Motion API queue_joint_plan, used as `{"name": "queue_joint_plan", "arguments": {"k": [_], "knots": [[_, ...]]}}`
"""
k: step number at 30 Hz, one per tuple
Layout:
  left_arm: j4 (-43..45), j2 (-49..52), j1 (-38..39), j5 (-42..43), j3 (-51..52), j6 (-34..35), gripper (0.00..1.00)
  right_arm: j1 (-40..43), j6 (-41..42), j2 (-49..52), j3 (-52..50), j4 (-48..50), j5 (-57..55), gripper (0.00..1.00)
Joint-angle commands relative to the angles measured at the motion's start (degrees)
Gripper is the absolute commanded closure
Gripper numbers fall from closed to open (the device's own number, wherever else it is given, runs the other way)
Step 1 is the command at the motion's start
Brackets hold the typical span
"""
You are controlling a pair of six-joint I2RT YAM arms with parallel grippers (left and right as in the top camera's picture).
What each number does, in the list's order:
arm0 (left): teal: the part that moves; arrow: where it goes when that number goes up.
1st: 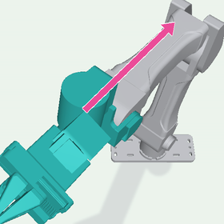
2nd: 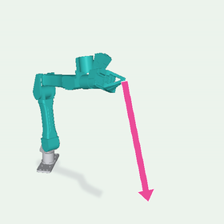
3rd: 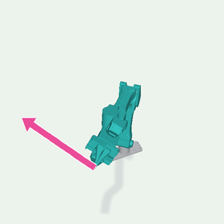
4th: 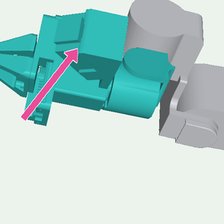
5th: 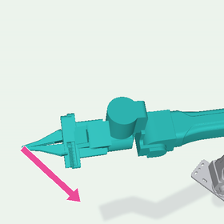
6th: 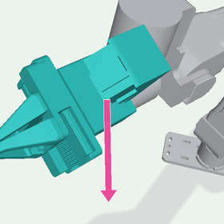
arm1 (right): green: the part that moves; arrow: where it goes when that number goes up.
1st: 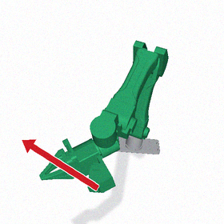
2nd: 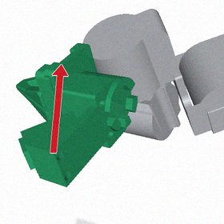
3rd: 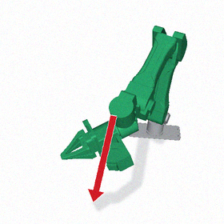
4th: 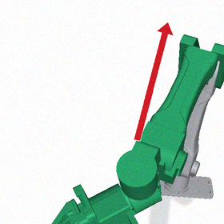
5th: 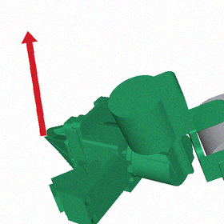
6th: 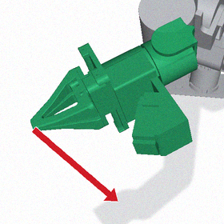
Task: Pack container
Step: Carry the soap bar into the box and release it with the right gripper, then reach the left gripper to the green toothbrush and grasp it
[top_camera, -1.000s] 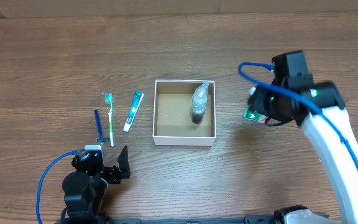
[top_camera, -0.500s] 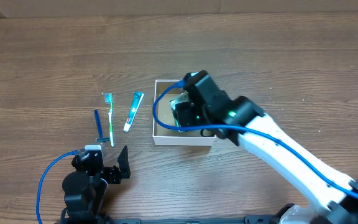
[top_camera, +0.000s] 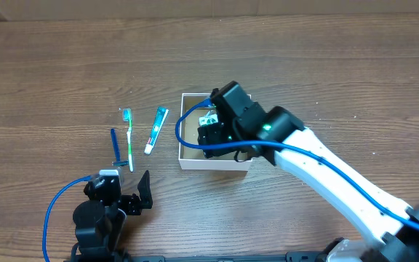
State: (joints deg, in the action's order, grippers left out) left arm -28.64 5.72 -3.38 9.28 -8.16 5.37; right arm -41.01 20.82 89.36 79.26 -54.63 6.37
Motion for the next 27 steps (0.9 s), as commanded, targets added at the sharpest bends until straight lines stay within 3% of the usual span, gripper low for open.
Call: {"name": "queue_joint_plan", "arguments": {"k": [1, 4, 8, 11, 16, 22, 27], "knots": [[0.7, -0.6, 0.2, -0.9, 0.2, -1.8, 0.0, 0.9, 4.5, -8.3, 2.9, -3.6, -3.5, 0.14], [3.7, -0.6, 0.3, -3.1, 0.2, -2.4, 0.0, 5.1, 9.4, -13.7, 2.9, -9.3, -9.0, 0.01], [0.2, -0.5, 0.3, -2.8, 0.2, -2.4, 0.0, 18.0, 9.6, -15.1, 2.8, -13.9, -8.3, 0.0], [1.9, -0.5, 0.3, -1.7, -0.3, 2.4, 0.0, 31.5, 9.0, -13.3, 2.8, -13.8, -5.1, 0.0], [1.3, 3.8, 0.2, -2.6, -6.6, 3.9, 0.0, 40.6, 9.0, -11.2, 2.8, -12.7, -4.8, 0.0], [-3.5, 30.1, -0.6, -11.3, -27.5, 3.9, 0.0, 42.1, 9.0, -10.6, 2.8, -12.7, -4.8, 0.0], [-12.7, 57.5, -4.2, -11.2, -45.0, 2.7, 0.0, 42.1, 9.0, -10.6, 2.8, -12.7, -4.8, 0.0]]}}
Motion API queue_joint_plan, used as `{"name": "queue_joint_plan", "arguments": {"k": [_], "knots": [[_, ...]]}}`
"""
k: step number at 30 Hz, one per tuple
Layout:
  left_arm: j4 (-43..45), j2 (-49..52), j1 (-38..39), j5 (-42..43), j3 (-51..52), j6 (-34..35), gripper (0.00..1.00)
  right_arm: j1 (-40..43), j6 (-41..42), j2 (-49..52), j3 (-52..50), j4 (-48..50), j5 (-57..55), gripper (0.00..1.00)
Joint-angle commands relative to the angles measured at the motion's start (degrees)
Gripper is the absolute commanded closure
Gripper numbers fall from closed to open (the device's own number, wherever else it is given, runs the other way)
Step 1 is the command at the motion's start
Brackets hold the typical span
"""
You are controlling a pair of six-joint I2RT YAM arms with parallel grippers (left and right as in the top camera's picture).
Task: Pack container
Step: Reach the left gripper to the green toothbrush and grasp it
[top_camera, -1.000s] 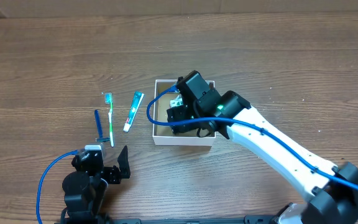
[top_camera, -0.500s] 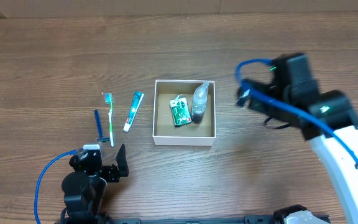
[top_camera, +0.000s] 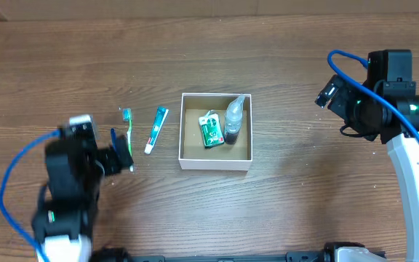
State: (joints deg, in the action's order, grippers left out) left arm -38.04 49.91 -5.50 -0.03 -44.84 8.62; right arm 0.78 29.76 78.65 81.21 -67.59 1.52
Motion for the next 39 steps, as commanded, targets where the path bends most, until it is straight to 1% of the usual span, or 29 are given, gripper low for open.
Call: {"name": "queue_joint_plan", "arguments": {"k": [1, 3, 5, 7, 10, 11, 15, 17, 21, 23, 24, 26, 27, 28, 29, 31, 34, 36, 39], "knots": [[-4.6, 18.0, -2.5, -1.8, -11.0, -0.9, 0.0, 0.3, 0.1, 0.1, 0.8, 0.2, 0.0, 0.0], [-5.7, 25.2, -2.5, -1.3, -14.3, -0.9, 0.0, 0.3, 0.1, 0.1, 0.8, 0.2, 0.0, 0.0], [-5.2, 30.4, -2.5, -1.7, -14.9, -0.8, 0.0, 0.3, 0.1, 0.1, 0.8, 0.2, 0.1, 0.0], [-4.8, 35.9, -2.8, -1.9, -14.9, 2.0, 0.0, 0.3, 0.1, 0.1, 0.8, 0.2, 0.1, 0.0], [-4.5, 42.3, -3.8, -2.1, -14.9, 4.2, 0.0, 0.3, 0.1, 0.1, 0.8, 0.2, 0.0, 0.0], [-4.1, 44.0, -4.3, -2.1, -14.9, 4.3, 0.02, 0.3, 0.1, 0.1, 0.8, 0.2, 0.1, 0.0], [-0.8, 49.5, -5.0, -1.4, -14.9, 4.7, 0.21, 0.3, 0.1, 0.1, 0.8, 0.2, 0.1, 0.0], [0.5, 51.3, -5.0, -1.4, -14.9, 4.7, 0.3, 0.3, 0.1, 0.1, 0.8, 0.2, 0.1, 0.0], [2.3, 54.1, -5.0, -1.4, -14.9, 4.7, 0.49, 0.3, 0.1, 0.1, 0.8, 0.2, 0.1, 0.0], [2.8, 55.5, -5.0, -1.4, -14.9, 4.6, 0.54, 0.3, 0.1, 0.1, 0.8, 0.2, 0.1, 0.0], [2.8, 55.8, -5.0, -1.4, -14.9, 4.6, 0.6, 0.3, 0.1, 0.1, 0.8, 0.2, 0.0, 0.0], [2.7, 56.2, -5.0, -1.4, -14.9, 4.7, 0.77, 0.3, 0.1, 0.1, 0.8, 0.2, 0.1, 0.0], [2.6, 56.2, -5.0, -1.4, -14.9, 4.7, 0.83, 0.3, 0.1, 0.1, 0.8, 0.2, 0.1, 0.0], [2.1, 56.0, -5.0, -1.4, -15.1, 4.7, 0.92, 0.3, 0.1, 0.1, 0.8, 0.2, 0.1, 0.0], [1.1, 56.0, -5.0, -1.4, -15.5, 4.7, 0.96, 0.3, 0.1, 0.1, 0.8, 0.2, 0.1, 0.0], [-2.2, 56.0, -5.0, -1.4, -17.3, 4.7, 0.96, 0.3, 0.1, 0.1, 0.8, 0.2, 0.1, 0.0], [-9.3, 56.0, -5.0, -0.1, -22.7, 4.7, 0.96, 0.3, 0.1, 0.1, 0.8, 0.2, 0.1, 0.0], [-15.3, 55.9, -4.9, 3.2, -28.3, 4.7, 0.96, 0.3, 0.1, 0.1, 0.8, 0.2, 0.1, 0.0], [-24.3, 54.0, -3.0, 11.3, -38.8, 4.6, 0.96, 0.3, 0.1, 0.1, 0.8, 0.2, 0.0, 0.0]]}}
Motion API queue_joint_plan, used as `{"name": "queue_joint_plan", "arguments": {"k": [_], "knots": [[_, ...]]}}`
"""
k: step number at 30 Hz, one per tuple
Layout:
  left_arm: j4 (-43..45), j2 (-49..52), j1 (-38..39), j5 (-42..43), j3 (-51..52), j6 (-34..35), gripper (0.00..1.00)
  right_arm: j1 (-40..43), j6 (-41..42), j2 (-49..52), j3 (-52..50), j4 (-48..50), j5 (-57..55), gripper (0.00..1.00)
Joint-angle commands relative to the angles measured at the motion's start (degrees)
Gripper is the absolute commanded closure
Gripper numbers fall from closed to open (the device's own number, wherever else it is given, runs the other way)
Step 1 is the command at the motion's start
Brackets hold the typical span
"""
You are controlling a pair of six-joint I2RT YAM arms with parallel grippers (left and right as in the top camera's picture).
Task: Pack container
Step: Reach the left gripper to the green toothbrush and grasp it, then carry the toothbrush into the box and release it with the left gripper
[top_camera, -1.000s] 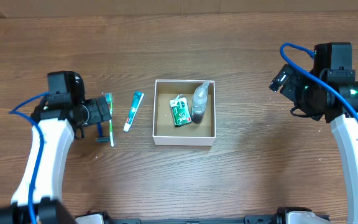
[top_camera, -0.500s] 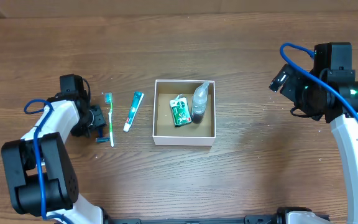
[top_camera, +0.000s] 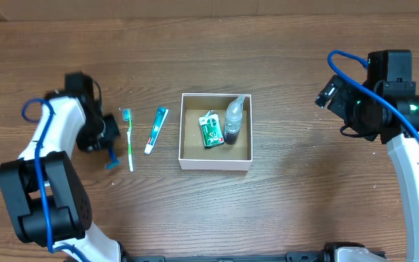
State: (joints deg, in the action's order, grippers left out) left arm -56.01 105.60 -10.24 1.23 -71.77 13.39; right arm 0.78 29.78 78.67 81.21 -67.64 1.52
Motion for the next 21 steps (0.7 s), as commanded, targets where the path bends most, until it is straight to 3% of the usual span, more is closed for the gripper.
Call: {"name": "queue_joint_plan", "arguments": {"k": [1, 7, 12, 16, 18, 21], "knots": [[-7.8, -2.6, 2.9, 12.0, -14.6, -0.3, 0.96, 0.3, 0.1, 0.1, 0.8, 0.3, 0.1, 0.0], [-3.7, -7.1, 17.0, 13.7, -20.3, -0.5, 0.96, 0.3, 0.1, 0.1, 0.8, 0.3, 0.1, 0.0], [3.9, -5.0, 29.5, 6.2, -18.4, -0.5, 0.94, 0.3, 0.1, 0.1, 0.8, 0.3, 0.0, 0.0], [5.5, -0.3, 34.0, 4.1, -17.6, 2.1, 0.93, 0.3, 0.1, 0.1, 0.8, 0.3, 0.1, 0.0], [5.5, 1.3, 34.3, 4.1, -17.6, 2.5, 0.85, 0.3, 0.1, 0.1, 0.8, 0.3, 0.1, 0.0], [4.4, 0.5, 32.0, 3.6, -18.9, 2.2, 0.62, 0.3, 0.1, 0.1, 0.8, 0.3, 0.1, 0.0]]}}
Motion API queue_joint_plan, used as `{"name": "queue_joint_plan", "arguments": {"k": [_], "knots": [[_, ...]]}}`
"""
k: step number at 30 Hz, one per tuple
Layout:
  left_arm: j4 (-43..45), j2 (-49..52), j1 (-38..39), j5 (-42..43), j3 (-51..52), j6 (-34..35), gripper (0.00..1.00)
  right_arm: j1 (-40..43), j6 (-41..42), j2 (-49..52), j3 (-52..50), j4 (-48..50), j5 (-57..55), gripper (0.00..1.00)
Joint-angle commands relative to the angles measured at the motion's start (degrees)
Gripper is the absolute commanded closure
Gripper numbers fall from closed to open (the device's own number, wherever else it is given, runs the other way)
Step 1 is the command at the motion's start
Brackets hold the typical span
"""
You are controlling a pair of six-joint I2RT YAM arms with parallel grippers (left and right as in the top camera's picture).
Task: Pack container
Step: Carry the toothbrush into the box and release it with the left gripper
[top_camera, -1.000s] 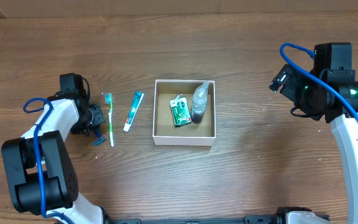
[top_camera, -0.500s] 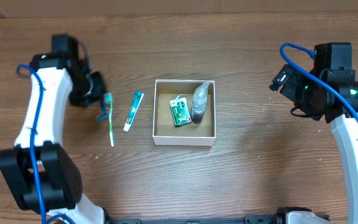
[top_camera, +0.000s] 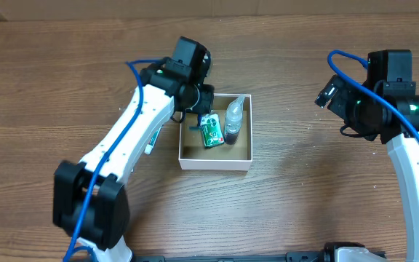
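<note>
The white cardboard box (top_camera: 188, 161) stands mid-table and holds a green packet (top_camera: 211, 132) and a small clear bottle (top_camera: 233, 118). My left gripper (top_camera: 195, 110) hangs over the box's far left corner, shut on the blue razor (top_camera: 193, 127), whose lower end shows inside the box. The toothpaste tube (top_camera: 149, 148) shows only its white end past my left arm. That arm hides the toothbrush. My right gripper (top_camera: 326, 94) is held up to the right of the box, well clear of it, open and with nothing in it.
The wooden table (top_camera: 304, 189) carries nothing else in view. My left arm (top_camera: 126, 138) stretches diagonally across the table's left half, covering the spot where the loose toiletries lie. The right arm (top_camera: 413, 167) stands along the right edge.
My left gripper was at the blue razor on the far left of the table. Now it is over the box's left corner with the razor in it. The right arm has not moved.
First my right gripper was down in the box at the bottle and packet, with the left arm parked near the front. Then the right arm was drawn back to the right and the left gripper stood by the razor. Later it was at the razor, which now hangs in the box.
</note>
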State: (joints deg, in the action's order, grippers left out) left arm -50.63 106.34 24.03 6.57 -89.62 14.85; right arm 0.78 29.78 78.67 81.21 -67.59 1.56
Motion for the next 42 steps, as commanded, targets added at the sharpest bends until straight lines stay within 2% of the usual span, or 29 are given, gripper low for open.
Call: {"name": "queue_joint_plan", "arguments": {"k": [1, 5, 7, 11, 15, 19, 21, 24, 25, 26, 29, 32, 36, 42], "knots": [[-2.1, -0.9, -3.2, -1.7, -1.8, 0.8, 0.52, 0.3, 0.1, 0.1, 0.8, 0.2, 0.0, 0.0], [-8.6, -3.7, -9.1, -2.8, -4.7, -0.1, 0.28, 0.3, 0.1, 0.1, 0.8, 0.2, 0.0, 0.0], [-10.7, -4.2, -13.5, -5.4, -4.7, -0.1, 0.22, 0.3, 0.1, 0.1, 0.8, 0.2, 0.0, 0.0], [-10.6, -2.1, -21.3, -6.8, -1.7, 0.0, 0.23, 0.3, 0.1, 0.1, 0.8, 0.2, 0.0, 0.0], [-7.2, 2.5, -25.3, -6.6, 3.9, 0.2, 0.25, 0.3, 0.1, 0.1, 0.8, 0.2, 0.0, 0.0], [-4.9, 8.1, -26.8, -5.7, 6.7, -0.8, 0.31, 0.3, 0.1, 0.1, 0.8, 0.2, 0.0, 0.0], [-4.8, 11.3, -26.7, -5.0, 7.0, -3.2, 0.41, 0.3, 0.1, 0.1, 0.8, 0.2, 0.0, 0.0], [-4.6, 14.5, -26.6, -5.1, 7.0, -3.6, 0.42, 0.3, 0.1, 0.1, 0.8, 0.2, 0.0, 0.0], [-4.5, 15.0, -26.6, -5.1, 7.0, -3.7, 0.45, 0.3, 0.1, 0.1, 0.8, 0.2, 0.0, 0.0], [-4.5, 15.1, -26.6, -5.1, 7.0, -3.8, 0.5, 0.3, 0.1, 0.1, 0.8, 0.2, 0.0, 0.0], [-4.5, 15.0, -26.6, -5.0, 7.0, -3.7, 0.77, 0.3, 0.1, 0.1, 0.8, 0.2, 0.0, 0.0], [-5.1, 14.4, -26.6, -5.0, 7.0, -3.7, 0.89, 0.3, 0.1, 0.1, 0.8, 0.2, 0.0, 0.0], [-6.4, 9.9, -26.6, -5.0, 6.6, -3.7, 0.94, 0.3, 0.1, 0.1, 0.8, 0.2, 0.0, 0.0], [-10.4, -7.6, -22.4, 2.5, 1.9, -3.4, 0.96, 0.3, 0.1, 0.1, 0.8, 0.2, 0.0, 0.0]]}}
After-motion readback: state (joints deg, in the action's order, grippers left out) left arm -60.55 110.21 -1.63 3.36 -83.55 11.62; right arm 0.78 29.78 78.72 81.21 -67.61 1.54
